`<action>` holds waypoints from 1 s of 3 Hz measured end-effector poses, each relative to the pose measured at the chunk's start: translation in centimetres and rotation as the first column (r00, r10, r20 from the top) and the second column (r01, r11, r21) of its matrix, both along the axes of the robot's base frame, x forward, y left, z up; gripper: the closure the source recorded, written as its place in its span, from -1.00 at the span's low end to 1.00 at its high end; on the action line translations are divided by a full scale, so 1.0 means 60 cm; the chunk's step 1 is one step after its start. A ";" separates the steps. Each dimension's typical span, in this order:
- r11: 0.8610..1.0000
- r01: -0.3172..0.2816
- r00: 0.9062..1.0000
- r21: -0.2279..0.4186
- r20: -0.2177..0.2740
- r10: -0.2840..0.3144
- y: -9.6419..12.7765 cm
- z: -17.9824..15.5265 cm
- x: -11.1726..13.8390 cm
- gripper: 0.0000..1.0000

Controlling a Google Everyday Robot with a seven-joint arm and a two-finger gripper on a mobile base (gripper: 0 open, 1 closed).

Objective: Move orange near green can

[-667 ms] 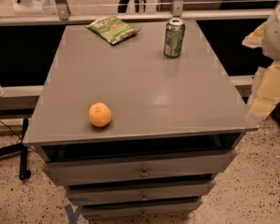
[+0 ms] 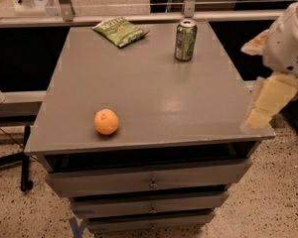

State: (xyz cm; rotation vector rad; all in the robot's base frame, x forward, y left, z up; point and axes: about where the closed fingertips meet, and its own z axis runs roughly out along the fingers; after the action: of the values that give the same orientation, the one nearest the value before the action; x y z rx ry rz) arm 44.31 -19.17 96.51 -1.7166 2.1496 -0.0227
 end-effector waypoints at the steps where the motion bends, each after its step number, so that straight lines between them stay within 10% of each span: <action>1: 0.977 -0.104 0.994 0.187 0.039 0.099 0.118 -0.037 0.021 -1.00; 3: 0.847 -0.187 0.980 0.498 0.035 0.196 0.321 -0.085 0.053 -1.00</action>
Offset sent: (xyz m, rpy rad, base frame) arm 0.0452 0.2213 -0.0578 0.6182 0.0099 0.2532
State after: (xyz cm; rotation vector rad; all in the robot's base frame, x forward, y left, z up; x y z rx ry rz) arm 47.51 0.07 91.42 -1.6001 1.7690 0.5591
